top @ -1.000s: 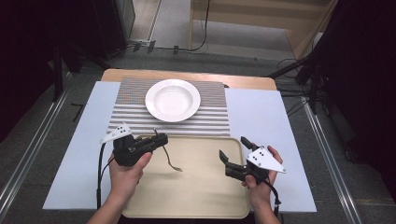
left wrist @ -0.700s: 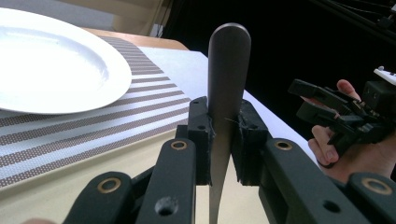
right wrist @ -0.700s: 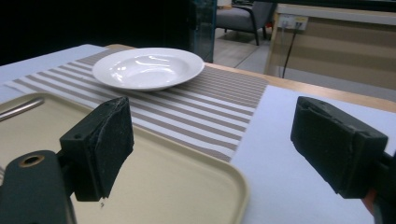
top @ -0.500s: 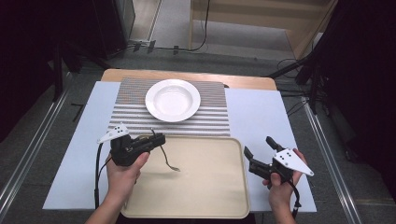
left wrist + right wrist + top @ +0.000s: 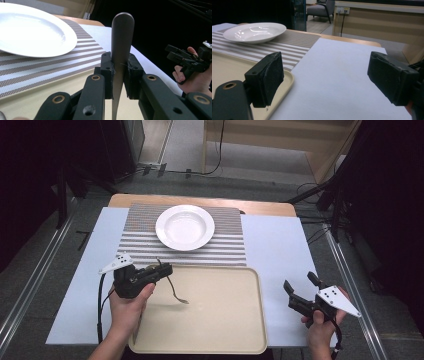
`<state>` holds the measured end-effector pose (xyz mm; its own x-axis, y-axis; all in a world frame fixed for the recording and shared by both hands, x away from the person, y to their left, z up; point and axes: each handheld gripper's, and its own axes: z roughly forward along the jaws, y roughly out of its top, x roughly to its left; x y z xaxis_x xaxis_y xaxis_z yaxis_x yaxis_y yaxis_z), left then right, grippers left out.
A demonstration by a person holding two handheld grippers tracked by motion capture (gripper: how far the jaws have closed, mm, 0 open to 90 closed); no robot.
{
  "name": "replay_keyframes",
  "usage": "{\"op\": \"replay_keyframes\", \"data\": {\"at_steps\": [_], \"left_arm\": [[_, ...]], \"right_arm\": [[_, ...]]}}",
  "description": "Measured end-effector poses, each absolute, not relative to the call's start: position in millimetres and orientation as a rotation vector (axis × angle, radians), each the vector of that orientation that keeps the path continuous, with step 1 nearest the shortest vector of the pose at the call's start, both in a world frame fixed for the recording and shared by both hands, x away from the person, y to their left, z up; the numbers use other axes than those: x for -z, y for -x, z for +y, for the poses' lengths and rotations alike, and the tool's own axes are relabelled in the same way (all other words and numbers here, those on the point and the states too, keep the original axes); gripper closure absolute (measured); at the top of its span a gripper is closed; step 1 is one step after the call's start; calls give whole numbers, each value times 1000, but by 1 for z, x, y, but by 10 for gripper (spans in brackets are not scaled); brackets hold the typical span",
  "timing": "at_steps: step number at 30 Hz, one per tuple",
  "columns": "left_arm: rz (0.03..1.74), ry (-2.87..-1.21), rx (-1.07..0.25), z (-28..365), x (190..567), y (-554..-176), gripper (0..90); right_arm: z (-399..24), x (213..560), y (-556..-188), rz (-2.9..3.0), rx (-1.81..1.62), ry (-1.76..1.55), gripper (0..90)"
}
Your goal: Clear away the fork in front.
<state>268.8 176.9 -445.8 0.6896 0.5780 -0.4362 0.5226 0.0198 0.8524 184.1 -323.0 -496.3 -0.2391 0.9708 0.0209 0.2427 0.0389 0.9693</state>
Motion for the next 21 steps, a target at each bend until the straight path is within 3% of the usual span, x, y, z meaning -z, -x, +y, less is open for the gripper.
{"op": "replay_keyframes", "data": {"at_steps": [13,21], "left_arm": [[923,-1616,-8,186,452,-270,784],[861,-1623,138,183,460,-273,784]], "right_arm": [[-349,515,-185,1522,-1230,-1306,169],[-348,520,-188,1530,-1218,-1316,175]]}}
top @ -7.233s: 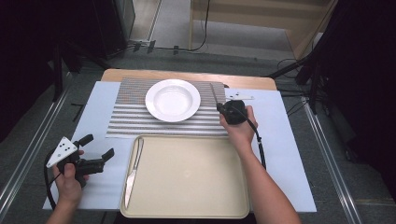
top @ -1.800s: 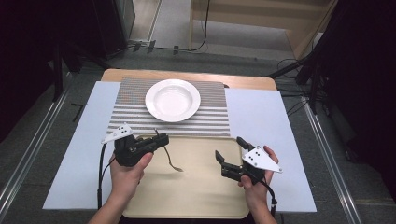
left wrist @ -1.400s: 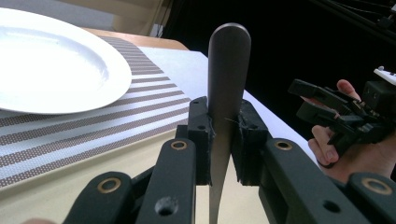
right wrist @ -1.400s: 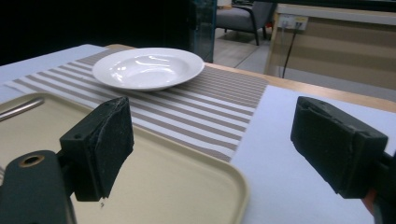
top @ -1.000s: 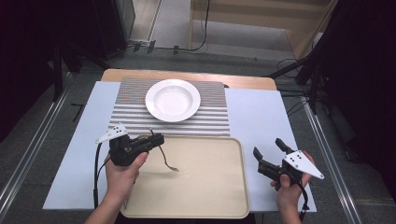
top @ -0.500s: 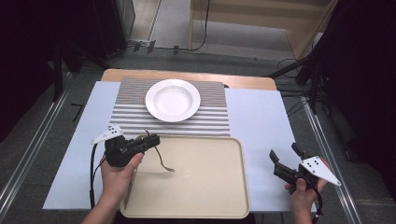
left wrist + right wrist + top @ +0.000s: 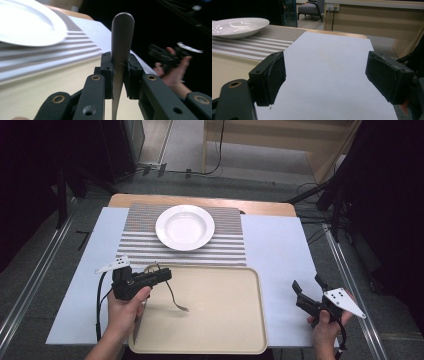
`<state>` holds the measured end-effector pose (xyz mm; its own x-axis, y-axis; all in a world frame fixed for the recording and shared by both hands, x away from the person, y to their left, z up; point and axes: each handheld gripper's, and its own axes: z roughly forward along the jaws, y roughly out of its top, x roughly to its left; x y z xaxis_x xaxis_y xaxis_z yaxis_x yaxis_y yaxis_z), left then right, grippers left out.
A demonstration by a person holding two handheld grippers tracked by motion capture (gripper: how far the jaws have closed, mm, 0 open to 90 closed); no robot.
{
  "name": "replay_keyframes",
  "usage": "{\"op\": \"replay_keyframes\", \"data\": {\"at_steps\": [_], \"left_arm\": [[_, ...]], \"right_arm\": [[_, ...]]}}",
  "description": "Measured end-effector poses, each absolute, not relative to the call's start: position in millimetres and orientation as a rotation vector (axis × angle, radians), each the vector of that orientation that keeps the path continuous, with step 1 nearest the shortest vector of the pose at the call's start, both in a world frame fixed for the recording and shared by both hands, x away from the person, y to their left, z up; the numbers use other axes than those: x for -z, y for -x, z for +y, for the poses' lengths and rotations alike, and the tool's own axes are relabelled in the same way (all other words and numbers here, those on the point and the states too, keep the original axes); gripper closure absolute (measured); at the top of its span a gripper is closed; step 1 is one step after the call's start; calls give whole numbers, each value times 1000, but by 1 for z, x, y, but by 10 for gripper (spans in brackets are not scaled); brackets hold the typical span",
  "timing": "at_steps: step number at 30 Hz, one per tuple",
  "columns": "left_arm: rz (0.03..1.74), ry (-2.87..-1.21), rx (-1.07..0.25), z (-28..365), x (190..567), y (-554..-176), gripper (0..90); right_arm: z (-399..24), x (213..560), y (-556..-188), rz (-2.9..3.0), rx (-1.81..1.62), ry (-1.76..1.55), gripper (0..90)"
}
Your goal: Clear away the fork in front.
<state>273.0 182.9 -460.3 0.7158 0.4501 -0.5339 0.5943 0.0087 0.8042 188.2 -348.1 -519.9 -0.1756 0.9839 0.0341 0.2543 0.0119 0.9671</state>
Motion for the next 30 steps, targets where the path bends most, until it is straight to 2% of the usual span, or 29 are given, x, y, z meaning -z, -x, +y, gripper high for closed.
{"op": "replay_keyframes", "data": {"at_steps": [7,22,26,30], "left_arm": [[833,-1647,263,178,471,-279,784],[981,-1643,227,186,486,-288,753],[1028,-1665,226,183,490,-290,703],[1079,-1705,179,180,492,-291,555]], "right_arm": [[-348,521,-188,1528,-1210,-1314,175],[-348,522,-190,1528,-1199,-1327,181],[-348,523,-191,1526,-1198,-1331,182],[-349,523,-191,1523,-1202,-1332,183]]}}
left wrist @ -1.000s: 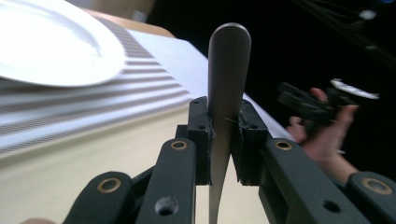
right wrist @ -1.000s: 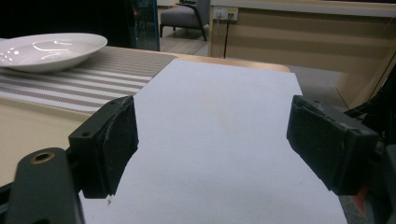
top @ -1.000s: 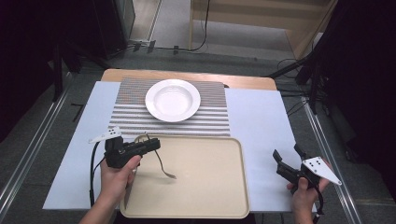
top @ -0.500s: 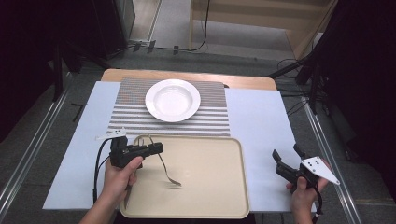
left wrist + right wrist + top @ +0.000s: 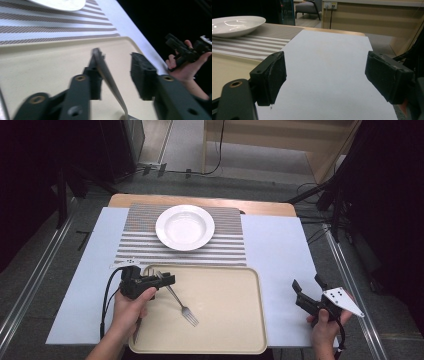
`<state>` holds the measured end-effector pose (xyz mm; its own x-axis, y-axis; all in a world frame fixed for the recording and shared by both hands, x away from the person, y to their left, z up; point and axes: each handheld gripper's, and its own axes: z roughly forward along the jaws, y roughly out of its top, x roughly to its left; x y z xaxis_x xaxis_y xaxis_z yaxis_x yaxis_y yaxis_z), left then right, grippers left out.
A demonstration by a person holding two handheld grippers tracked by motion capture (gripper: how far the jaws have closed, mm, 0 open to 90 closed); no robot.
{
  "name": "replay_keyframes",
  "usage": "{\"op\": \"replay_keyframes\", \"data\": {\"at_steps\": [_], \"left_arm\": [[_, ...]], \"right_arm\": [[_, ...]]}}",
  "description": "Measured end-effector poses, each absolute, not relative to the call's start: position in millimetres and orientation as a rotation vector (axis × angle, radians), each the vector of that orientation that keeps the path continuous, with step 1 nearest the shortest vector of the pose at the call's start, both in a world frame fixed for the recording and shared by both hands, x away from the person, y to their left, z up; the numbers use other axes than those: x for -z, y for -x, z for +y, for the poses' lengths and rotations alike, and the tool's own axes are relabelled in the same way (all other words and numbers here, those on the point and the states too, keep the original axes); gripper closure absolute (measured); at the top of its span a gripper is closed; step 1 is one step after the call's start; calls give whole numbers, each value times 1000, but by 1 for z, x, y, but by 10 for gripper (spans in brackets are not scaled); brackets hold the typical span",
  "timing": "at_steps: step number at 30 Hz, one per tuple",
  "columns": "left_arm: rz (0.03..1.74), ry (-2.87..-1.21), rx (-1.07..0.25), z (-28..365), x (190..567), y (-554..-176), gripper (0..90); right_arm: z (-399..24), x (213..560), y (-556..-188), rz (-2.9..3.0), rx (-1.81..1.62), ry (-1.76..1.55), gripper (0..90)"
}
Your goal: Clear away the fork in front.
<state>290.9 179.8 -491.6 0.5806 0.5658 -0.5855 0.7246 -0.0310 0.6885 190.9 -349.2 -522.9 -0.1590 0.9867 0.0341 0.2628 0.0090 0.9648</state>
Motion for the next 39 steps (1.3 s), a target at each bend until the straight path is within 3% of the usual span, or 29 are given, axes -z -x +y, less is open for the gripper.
{"op": "replay_keyframes", "data": {"at_steps": [2,7,18,24,26,32,39], "left_arm": [[1092,-1726,153,178,492,-291,483],[1116,-1772,116,175,495,-292,405],[1151,-1867,11,169,498,-292,292],[1159,-1909,-92,166,494,-288,295],[1130,-1923,-99,162,492,-285,332],[1005,-1992,-46,150,488,-276,632],[931,-2072,-21,134,491,-269,892]], "right_arm": [[-349,523,-191,1522,-1202,-1333,184],[-350,523,-191,1523,-1203,-1334,185],[-350,523,-191,1521,-1202,-1340,186],[-350,523,-191,1519,-1201,-1340,186],[-350,523,-191,1518,-1200,-1339,186],[-350,523,-191,1511,-1203,-1336,183],[-349,523,-191,1537,-1224,-1327,143]]}}
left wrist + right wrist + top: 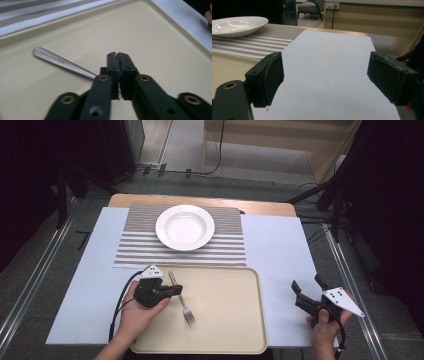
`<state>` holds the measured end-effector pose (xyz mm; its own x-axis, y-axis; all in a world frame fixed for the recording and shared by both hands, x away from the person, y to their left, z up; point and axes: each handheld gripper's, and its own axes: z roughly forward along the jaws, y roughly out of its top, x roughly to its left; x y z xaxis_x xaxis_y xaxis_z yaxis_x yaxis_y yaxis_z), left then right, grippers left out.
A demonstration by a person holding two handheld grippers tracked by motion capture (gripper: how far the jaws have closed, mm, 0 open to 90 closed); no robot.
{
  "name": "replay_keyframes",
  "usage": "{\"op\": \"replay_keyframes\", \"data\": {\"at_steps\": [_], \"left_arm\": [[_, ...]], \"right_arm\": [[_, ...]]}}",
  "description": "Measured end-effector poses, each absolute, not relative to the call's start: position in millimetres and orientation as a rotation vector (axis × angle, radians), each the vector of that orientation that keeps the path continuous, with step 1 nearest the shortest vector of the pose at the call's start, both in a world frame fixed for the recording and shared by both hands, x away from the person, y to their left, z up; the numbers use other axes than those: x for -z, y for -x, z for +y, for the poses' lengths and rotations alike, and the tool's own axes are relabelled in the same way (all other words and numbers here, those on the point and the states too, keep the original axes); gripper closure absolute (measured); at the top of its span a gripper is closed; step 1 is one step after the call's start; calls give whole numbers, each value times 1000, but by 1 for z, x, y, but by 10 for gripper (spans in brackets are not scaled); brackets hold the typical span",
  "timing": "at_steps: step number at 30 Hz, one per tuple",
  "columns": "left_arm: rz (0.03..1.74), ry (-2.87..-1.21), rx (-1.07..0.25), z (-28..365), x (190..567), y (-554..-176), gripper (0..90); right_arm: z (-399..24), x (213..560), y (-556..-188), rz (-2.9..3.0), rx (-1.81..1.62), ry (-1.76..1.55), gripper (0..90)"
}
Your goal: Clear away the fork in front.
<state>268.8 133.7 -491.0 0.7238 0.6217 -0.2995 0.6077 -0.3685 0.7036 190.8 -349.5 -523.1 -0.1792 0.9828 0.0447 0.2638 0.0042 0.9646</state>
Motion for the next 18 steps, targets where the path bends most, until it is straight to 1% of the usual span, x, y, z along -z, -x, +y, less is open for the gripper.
{"op": "replay_keyframes", "data": {"at_steps": [7,14,18], "left_arm": [[893,-2125,27,116,496,-265,894],[873,-2243,-38,104,504,-261,894],[878,-2278,-25,106,507,-263,894]], "right_arm": [[-350,523,-191,1538,-1241,-1332,140],[-347,524,-192,1547,-1215,-1335,143],[-348,524,-192,1548,-1212,-1339,143]]}}
